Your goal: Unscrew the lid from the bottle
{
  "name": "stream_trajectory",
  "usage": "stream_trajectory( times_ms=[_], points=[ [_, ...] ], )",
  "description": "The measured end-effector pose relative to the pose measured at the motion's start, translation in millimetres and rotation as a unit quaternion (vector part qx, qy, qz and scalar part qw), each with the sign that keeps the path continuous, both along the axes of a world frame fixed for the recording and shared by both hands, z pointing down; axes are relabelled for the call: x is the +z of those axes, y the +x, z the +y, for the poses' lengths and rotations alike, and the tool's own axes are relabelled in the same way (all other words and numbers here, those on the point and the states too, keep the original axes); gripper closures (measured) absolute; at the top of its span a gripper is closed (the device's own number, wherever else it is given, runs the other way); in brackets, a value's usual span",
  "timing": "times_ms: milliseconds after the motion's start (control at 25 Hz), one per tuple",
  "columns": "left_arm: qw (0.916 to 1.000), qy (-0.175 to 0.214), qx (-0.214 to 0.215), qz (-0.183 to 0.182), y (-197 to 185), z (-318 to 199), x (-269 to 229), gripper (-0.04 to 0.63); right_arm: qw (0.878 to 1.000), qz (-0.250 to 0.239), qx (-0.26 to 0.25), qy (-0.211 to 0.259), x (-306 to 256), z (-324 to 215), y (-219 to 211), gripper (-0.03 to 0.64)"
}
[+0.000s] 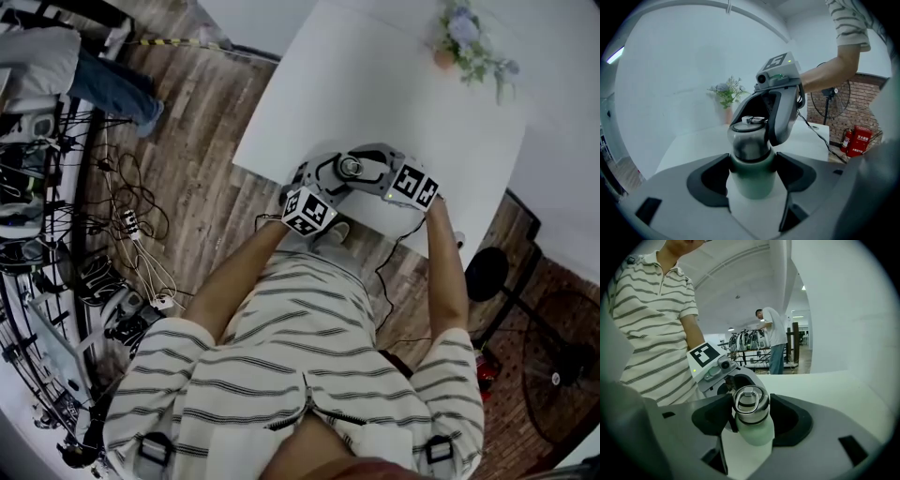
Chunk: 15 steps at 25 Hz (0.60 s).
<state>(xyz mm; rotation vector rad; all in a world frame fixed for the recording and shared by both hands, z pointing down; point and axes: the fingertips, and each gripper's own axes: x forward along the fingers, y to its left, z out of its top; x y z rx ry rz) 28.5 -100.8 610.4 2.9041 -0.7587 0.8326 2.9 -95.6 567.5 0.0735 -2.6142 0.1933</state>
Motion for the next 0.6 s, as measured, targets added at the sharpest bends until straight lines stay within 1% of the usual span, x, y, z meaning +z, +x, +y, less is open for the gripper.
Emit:
stream_trajectory(
  times_ms=[40, 120, 160, 200, 280, 400, 520, 600],
  points=[
    [1.0000, 0.000, 0.000, -0.001, -0.2, -0.3, 0.2, 0.284, 1.000, -0.007, 0.017, 0.001, -2.0, -1.9, 0.2, 0.350],
    [1.0000, 0.000, -0.001, -0.002, 0.2, -0.6, 0.4, 0.284, 0.997, -0.041, 0.064, 0.001, -11.1, -5.1, 1.9, 0.327],
    [1.0000, 0.000, -0.002, -0.002, 0.6, -0.5, 0.4, 0.284, 0.994, -0.063, 0.093, 0.002, -16.9, -5.6, 3.3, 0.302],
    [1.0000, -0.001, -0.002, -0.002, 0.8, -0.1, 0.6, 0.284, 0.989, -0.079, 0.123, 0.007, -22.2, -5.4, 4.7, 0.298],
    [1.0000, -0.001, -0.002, -0.002, 0.0, 0.4, 0.9, 0.284, 0.978, -0.095, 0.183, 0.028, -28.9, -5.0, 5.4, 0.291],
    [1.0000, 0.000, -0.002, -0.003, -1.0, 0.0, 1.0, 0.284, 0.956, -0.096, 0.270, 0.061, -32.1, -6.4, 4.6, 0.290],
    [1.0000, 0.000, -0.002, -0.004, -0.6, -0.5, 0.4, 0.283, 0.926, -0.100, 0.357, 0.074, -33.6, -10.4, 7.6, 0.291],
    [1.0000, -0.001, -0.002, -0.004, -0.5, -0.6, 0.6, 0.282, 0.910, -0.098, 0.396, 0.078, -30.3, -11.4, 8.1, 0.311]
  ],
)
